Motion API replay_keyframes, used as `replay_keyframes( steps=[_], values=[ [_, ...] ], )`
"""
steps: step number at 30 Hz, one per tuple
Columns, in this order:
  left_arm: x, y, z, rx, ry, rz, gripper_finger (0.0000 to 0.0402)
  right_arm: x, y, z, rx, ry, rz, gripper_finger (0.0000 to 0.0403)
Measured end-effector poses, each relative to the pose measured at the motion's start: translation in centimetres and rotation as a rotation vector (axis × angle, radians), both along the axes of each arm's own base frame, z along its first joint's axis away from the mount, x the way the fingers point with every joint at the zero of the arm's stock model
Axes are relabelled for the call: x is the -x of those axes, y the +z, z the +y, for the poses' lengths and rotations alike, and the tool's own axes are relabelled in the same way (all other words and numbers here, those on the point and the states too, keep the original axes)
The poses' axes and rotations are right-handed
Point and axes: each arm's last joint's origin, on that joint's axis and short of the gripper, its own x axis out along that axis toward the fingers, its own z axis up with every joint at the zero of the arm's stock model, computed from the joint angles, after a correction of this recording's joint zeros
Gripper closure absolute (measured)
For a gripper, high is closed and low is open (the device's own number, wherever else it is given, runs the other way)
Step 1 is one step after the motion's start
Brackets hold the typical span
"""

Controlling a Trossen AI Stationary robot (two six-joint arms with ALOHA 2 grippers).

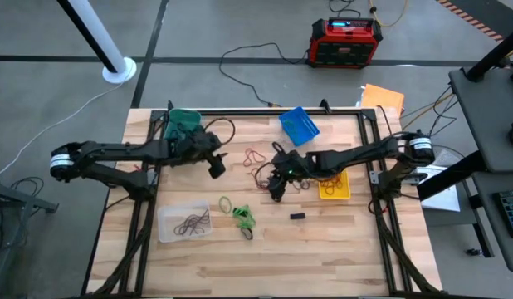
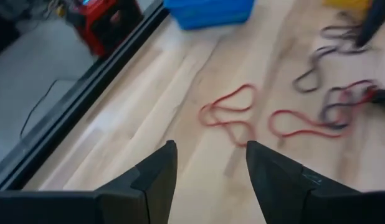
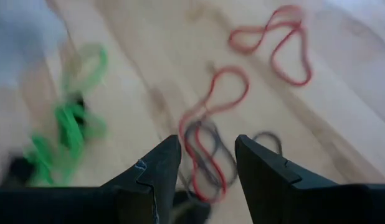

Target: Sort rubber bands into baskets

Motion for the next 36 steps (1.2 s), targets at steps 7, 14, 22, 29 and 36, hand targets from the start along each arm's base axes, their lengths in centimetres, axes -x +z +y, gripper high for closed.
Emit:
replay_keyframes(
  steps=[7, 14, 22, 29, 36],
  values=[
    [0.0, 0.6, -1.5, -0.009, -0.067, -0.026, 0.0226, -2.3, -2.8, 0.9, 0.130, 0.197, 0.158, 0.0255],
    [-0.2, 0.3, -1.5, -0.007, -0.069, -0.016, 0.0226, -4.6, -4.5, 0.0, 0.161, 0.220, 0.196, 0.0255],
    [-0.3, 0.3, -1.5, -0.008, -0.069, -0.018, 0.0226, -4.3, -6.2, -1.5, 0.152, 0.195, 0.268, 0.0257],
    [-0.6, 0.7, -1.5, -0.022, -0.070, -0.072, 0.0226, -4.3, -6.4, -1.5, 0.176, 0.232, 0.273, 0.0341],
    [-0.5, 0.4, -1.5, -0.020, -0.071, -0.063, 0.0226, -4.1, -4.4, -1.3, 0.226, 0.212, 0.225, 0.0392]
  ],
)
